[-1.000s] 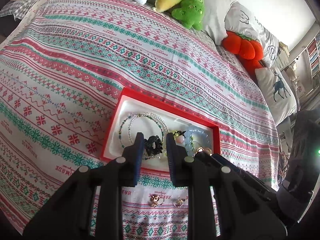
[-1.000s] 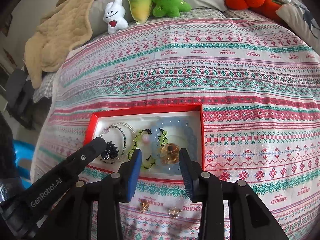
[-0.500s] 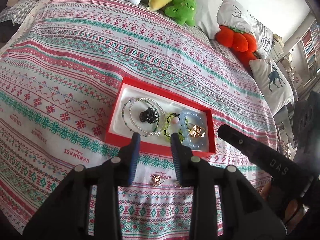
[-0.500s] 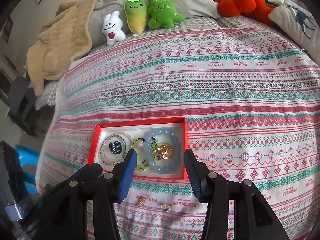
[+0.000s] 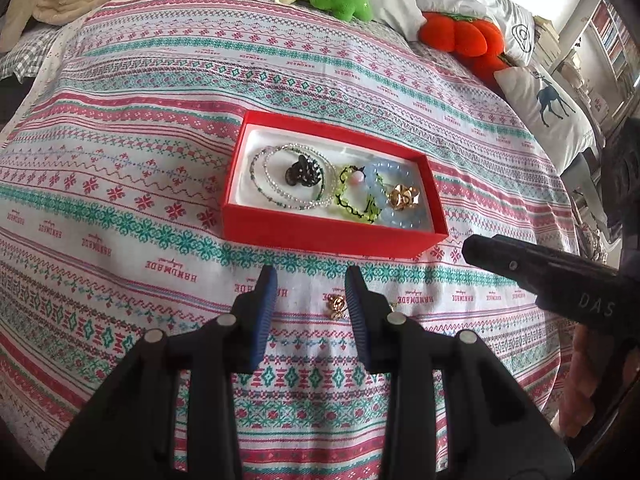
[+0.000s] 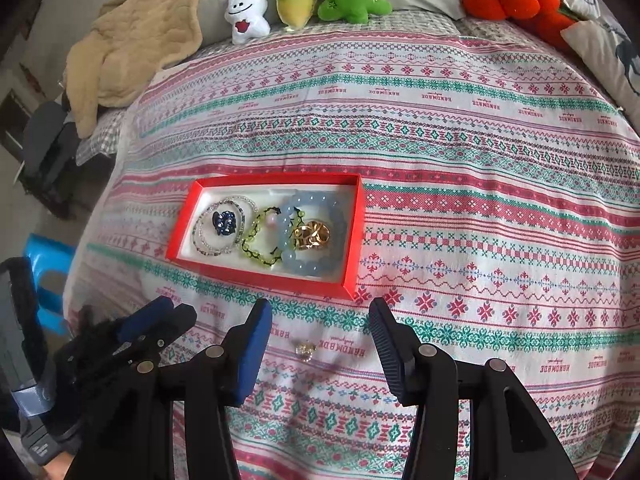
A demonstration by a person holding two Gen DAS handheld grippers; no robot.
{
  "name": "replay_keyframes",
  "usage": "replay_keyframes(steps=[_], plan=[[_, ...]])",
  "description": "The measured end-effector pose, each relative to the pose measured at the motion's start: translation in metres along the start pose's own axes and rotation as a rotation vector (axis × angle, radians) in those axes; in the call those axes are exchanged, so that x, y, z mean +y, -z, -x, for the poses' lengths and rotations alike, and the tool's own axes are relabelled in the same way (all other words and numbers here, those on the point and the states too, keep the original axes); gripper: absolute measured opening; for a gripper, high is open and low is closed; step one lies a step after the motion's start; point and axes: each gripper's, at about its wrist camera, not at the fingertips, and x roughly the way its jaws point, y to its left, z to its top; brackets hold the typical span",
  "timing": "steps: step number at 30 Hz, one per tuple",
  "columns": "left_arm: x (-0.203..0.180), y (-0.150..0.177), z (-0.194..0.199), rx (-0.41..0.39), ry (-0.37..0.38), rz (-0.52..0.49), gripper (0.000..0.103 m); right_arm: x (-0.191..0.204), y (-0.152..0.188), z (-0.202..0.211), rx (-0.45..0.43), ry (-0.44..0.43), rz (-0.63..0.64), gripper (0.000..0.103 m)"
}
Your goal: Organize jewelry
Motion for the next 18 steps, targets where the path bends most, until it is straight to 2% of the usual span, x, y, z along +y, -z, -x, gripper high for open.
replay_keyframes(steps=[5,8,13,18], plan=[[-0.011,0.01,-0.005,0.015,-0.014,-0.044,0.037,0.001,0.003,0.0,0.006,0.011,0.004,0.053],[-0.018,0.015,-0.009,0.009,-0.035,-0.063,0.037,0.003,0.004,-0.003,0.013,0.023,0.011,0.059],[-0.024,0.019,-0.024,0.035,-0.01,-0.041,0.037,0.001,0.003,-0.008,0.031,0.044,-0.008,0.059],[-0.033,0.022,-0.036,0.054,-0.035,-0.065,0.037,-0.004,0.004,-0.019,0.066,0.077,-0.028,0.059]])
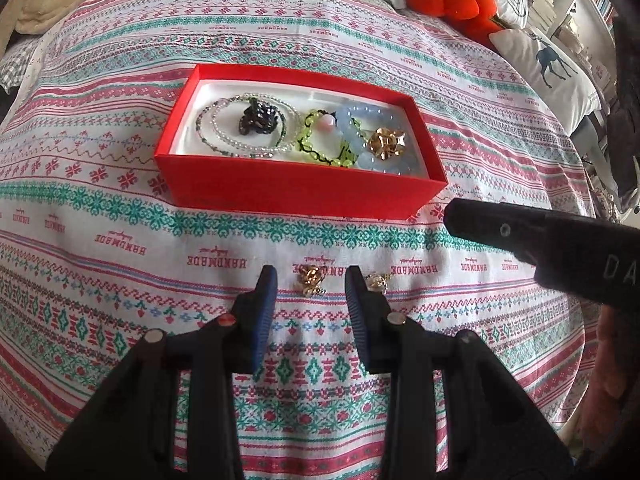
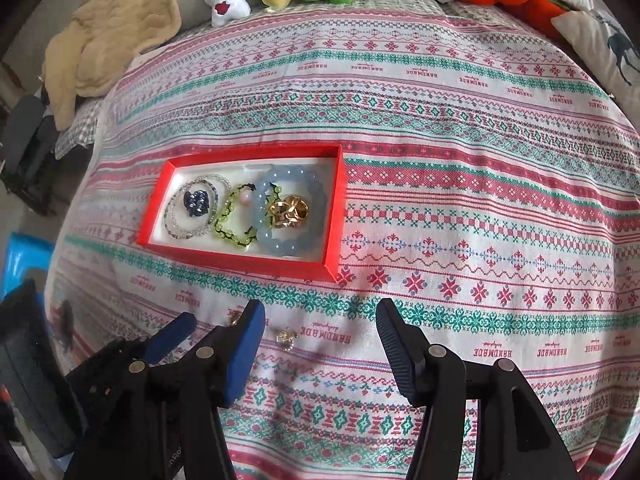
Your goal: Organize jewelry
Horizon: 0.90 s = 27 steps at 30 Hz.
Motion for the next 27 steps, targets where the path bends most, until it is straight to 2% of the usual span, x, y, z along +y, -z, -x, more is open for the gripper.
replay_keyframes(steps=[6,7,10,11,13,24,26,27], plan=[[-0.008,-0.001,-0.011,0.005,-0.027,-0.021,0.036,0.001,0.002,-0.01,0.021,0.04,0.014,0.059],[-0.009,0.0,-0.014,0.008,-0.032,-0.023,0.031,0.001,0.002,-0.009,0.02,0.039,0.015,0.059],[-0.007,-0.001,-0.021,0.024,-0.049,-0.022,0.007,0.002,0.003,-0.008,0.009,0.041,0.011,0.059],[-0.007,0.0,-0.022,0.024,-0.055,-0.022,0.005,0.002,0.003,-0.008,0.005,0.047,0.012,0.059],[-0.006,-0.001,-0.021,0.013,-0.07,-0.025,0.003,0.003,0.003,-0.008,0.006,0.045,0.014,0.059],[0.022,-0.003,0.005,-0.014,-0.045,0.048,0.002,0.006,0.007,-0.009,0.005,0.031,0.061,0.058],[0.03,-0.003,0.01,-0.019,-0.049,0.064,0.003,0.008,0.01,-0.015,0.019,0.032,0.085,0.051],[0.035,-0.004,0.013,-0.021,-0.05,0.076,0.002,0.009,0.011,-0.018,0.028,0.036,0.097,0.042]])
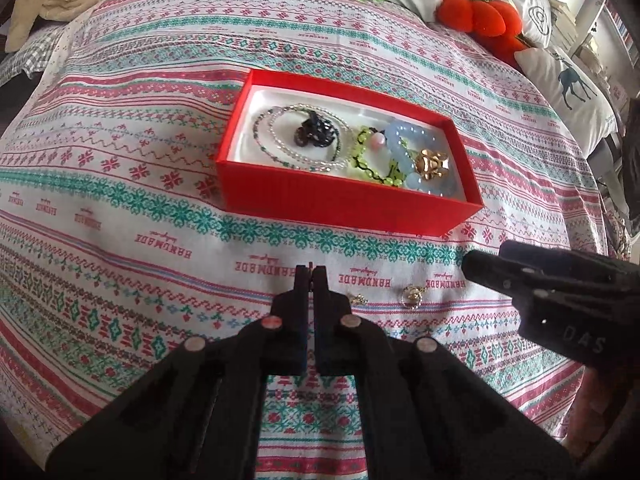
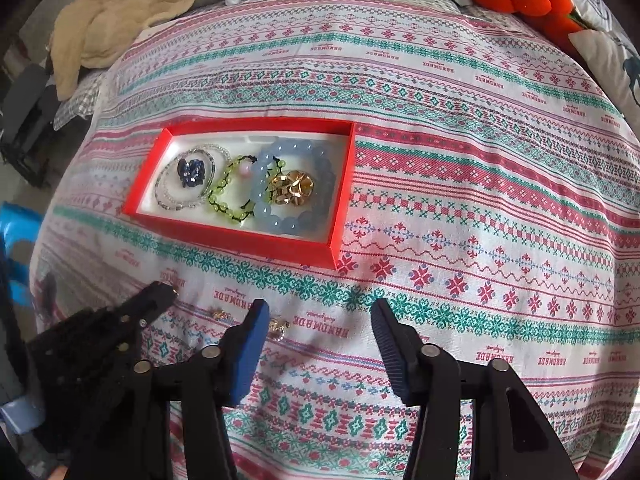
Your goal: Organize jewelry
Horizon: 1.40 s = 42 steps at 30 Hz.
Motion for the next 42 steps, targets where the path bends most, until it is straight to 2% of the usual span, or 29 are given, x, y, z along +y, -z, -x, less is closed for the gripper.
replay_keyframes(steps=[3,4,12,14,16,19,33,38,42], plan=[[0.013,-0.002,0.002,0.006,-0.001,0.036,0.002,0.005,0.002,-0.01,0.033,-0.012,0.018,0.027],[0.018,-0.003,0.003,0.009,0.0,0.049,0.002,0.008,0.002,-0.013,0.04,-0.021,0.026,0.025],[0.024,-0.006,0.007,0.014,0.016,0.059,0.002,0.036,0.005,-0.029,0.079,-0.063,0.098,0.024],[0.026,-0.007,0.008,0.016,0.017,0.065,0.003,0.043,0.005,-0.033,0.09,-0.051,0.125,0.023],[0.029,-0.009,0.008,0.019,0.019,0.074,0.003,0.047,0.005,-0.037,0.098,-0.035,0.143,0.016],[0.034,-0.011,0.009,0.021,0.016,0.081,0.002,0.051,0.006,-0.041,0.098,-0.015,0.158,0.014],[0.037,-0.011,0.011,0.024,0.017,0.081,0.002,0.047,0.006,-0.064,0.137,0.048,0.182,0.015],[0.033,-0.011,0.009,0.027,0.019,0.075,0.002,0.047,0.006,-0.071,0.126,0.059,0.17,0.022],[0.032,-0.011,0.008,0.027,0.016,0.08,0.002,0.049,0.004,-0.076,0.126,0.075,0.186,0.023]])
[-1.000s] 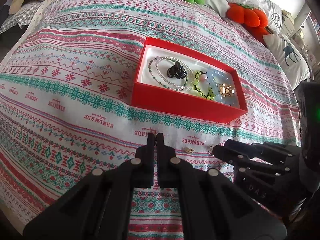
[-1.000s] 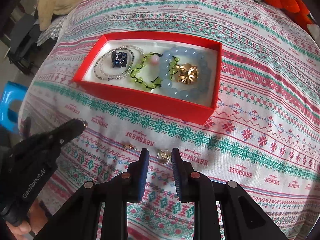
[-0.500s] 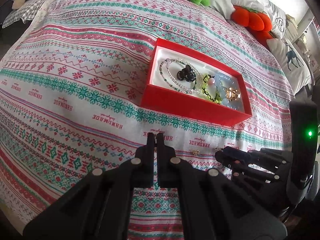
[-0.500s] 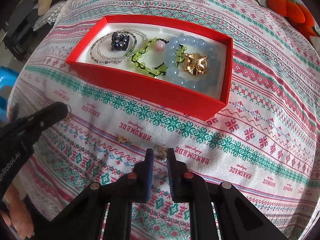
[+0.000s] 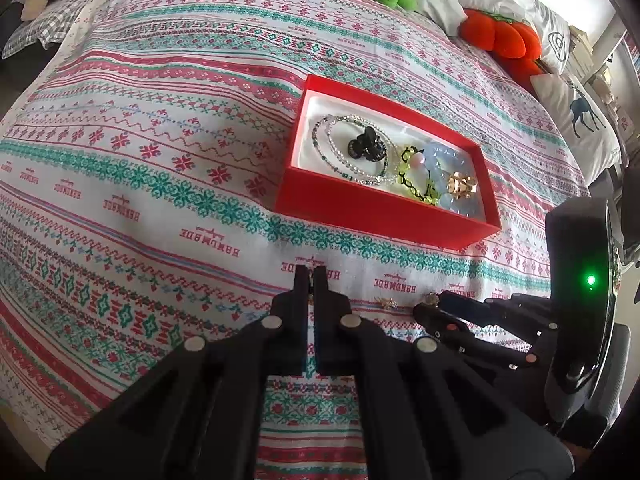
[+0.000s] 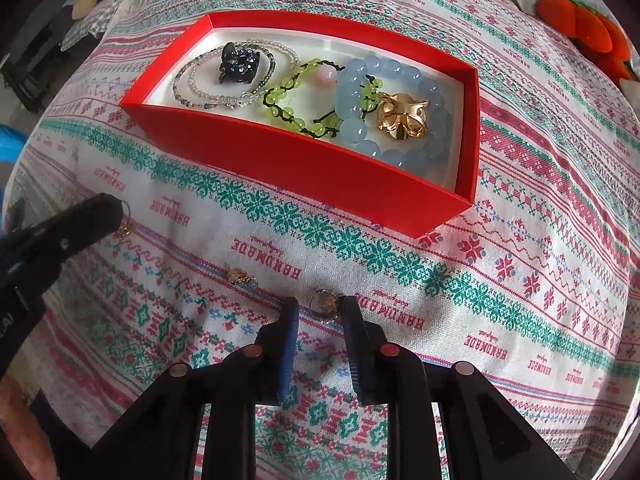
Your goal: Organize jewelry
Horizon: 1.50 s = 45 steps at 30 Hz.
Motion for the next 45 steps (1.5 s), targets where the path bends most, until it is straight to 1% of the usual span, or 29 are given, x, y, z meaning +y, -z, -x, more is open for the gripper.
replay_keyframes(steps=[5,6,8,11,13,21,27,30,31,33,35,37,40,43,44,45], plan=[[0.002,0.001,0.001,-0.001,0.002,0.002,0.003,0.007,0.0,-0.005,-0.014,0.022,0.03,0.022],[0.002,0.001,0.001,-0.001,0.003,0.001,0.003,0.015,0.003,-0.002,-0.015,0.025,0.033,0.022],[0.002,0.0,0.002,-0.002,0.004,-0.001,0.002,0.017,0.008,-0.001,-0.019,0.033,0.035,0.019],[0.004,0.0,0.003,-0.003,0.003,0.001,0.002,0.02,0.009,0.004,-0.026,0.035,0.037,0.019],[0.004,-0.001,0.002,-0.002,0.001,0.001,0.003,0.021,0.01,0.006,-0.027,0.041,0.048,0.015],[0.004,-0.001,0.002,0.001,0.006,-0.005,0.002,0.03,0.01,0.016,-0.032,0.053,0.061,0.015],[0.0,0.002,-0.004,0.045,0.008,-0.016,0.003,0.032,0.01,0.027,-0.04,0.042,0.065,0.015],[0.0,0.003,-0.008,0.073,0.01,-0.02,0.003,0.029,0.009,0.038,-0.048,0.05,0.071,0.015],[-0.001,0.004,-0.009,0.078,0.006,-0.023,0.004,0.028,0.01,0.042,-0.052,0.052,0.073,0.015],[0.0,0.005,-0.011,0.088,0.001,-0.021,0.014,0.026,0.012,0.051,-0.063,0.047,0.068,0.015],[0.001,0.006,-0.014,0.109,0.005,-0.015,0.036,0.022,0.012,0.06,-0.077,0.038,0.055,0.015],[0.001,0.007,-0.016,0.114,0.001,-0.013,0.043,0.02,0.012,0.065,-0.085,0.036,0.045,0.015],[-0.003,0.01,-0.018,0.115,-0.013,-0.03,0.044,0.011,0.007,0.067,-0.088,0.036,0.038,0.015],[-0.012,0.012,-0.022,0.101,-0.033,-0.067,0.044,0.009,0.01,0.067,-0.096,0.032,0.031,0.015],[-0.015,0.013,-0.023,0.1,-0.042,-0.084,0.042,0.009,0.01,0.067,-0.099,0.031,0.031,0.015],[-0.018,0.014,-0.025,0.099,-0.052,-0.103,0.037,0.01,0.01,0.066,-0.103,0.031,0.03,0.015]])
